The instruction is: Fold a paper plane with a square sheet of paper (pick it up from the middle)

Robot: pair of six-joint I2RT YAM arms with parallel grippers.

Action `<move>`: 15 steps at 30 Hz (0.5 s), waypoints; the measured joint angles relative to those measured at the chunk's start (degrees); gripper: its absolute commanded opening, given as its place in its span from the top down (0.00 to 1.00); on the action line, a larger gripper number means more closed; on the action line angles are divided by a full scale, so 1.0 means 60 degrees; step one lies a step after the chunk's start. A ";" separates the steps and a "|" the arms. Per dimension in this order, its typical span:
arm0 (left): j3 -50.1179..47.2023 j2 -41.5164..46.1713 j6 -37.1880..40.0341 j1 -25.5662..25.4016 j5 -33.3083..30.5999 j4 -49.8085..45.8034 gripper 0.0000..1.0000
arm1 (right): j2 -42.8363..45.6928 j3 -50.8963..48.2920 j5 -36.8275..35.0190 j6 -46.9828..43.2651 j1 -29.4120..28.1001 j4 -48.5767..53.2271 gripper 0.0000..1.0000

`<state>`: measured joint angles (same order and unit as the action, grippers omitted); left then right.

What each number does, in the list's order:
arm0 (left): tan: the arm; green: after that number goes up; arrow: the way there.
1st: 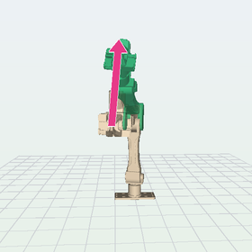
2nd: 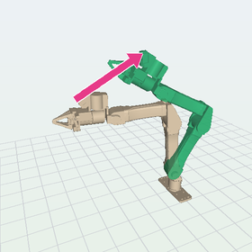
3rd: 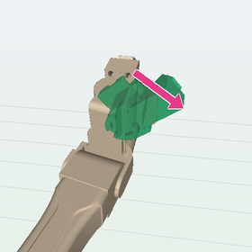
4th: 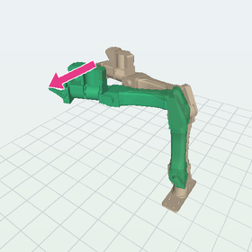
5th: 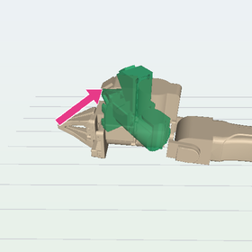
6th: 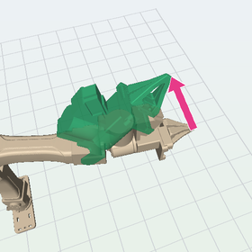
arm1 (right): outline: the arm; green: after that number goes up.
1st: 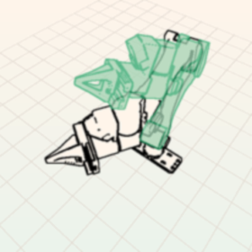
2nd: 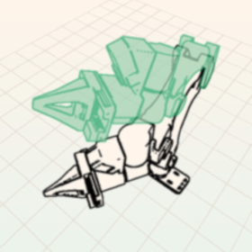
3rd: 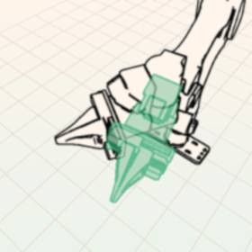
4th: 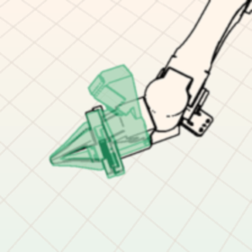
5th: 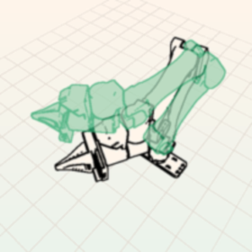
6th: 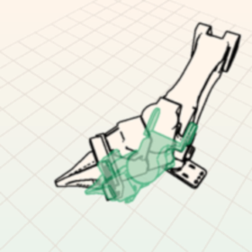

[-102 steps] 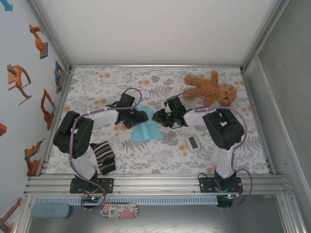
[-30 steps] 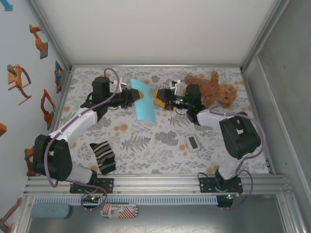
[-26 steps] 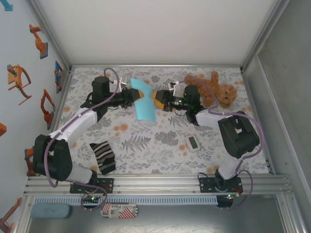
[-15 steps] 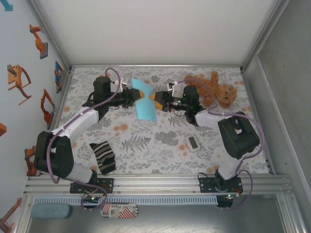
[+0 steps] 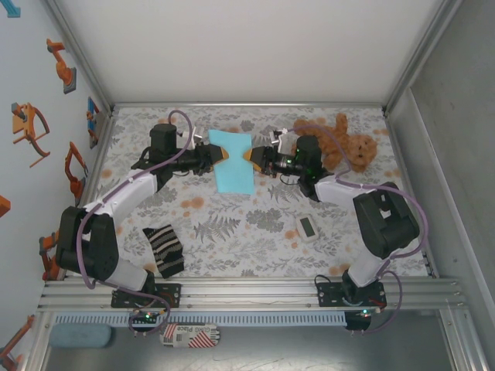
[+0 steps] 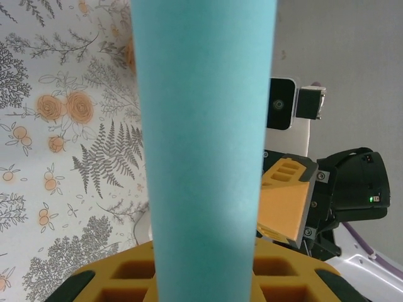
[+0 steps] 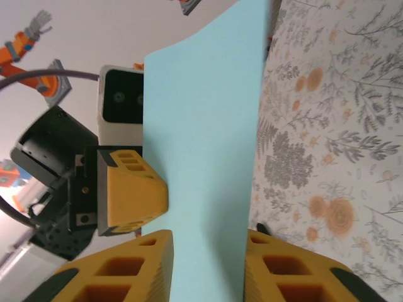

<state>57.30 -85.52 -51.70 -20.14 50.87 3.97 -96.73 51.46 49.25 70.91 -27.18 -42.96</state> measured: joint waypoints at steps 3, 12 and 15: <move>0.0000 -0.0051 0.0004 0.0000 -0.0004 -0.0015 0.74 | 0.0197 0.0000 -0.0153 -0.0393 0.0000 0.0688 1.00; -0.0262 -0.0645 -0.0033 -0.0073 -0.0226 0.0149 0.34 | 0.1075 0.0004 -0.0820 -0.1446 0.0000 0.2889 1.00; -0.0525 -0.1024 -0.0025 -0.0219 -0.0594 0.0127 0.22 | 0.1173 0.0004 -0.1133 -0.1708 0.0000 0.3789 1.00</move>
<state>54.15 -91.66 -51.86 -21.45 47.31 4.73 -89.69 51.48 42.46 60.66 -27.18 -20.23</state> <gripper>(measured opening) 0.722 0.049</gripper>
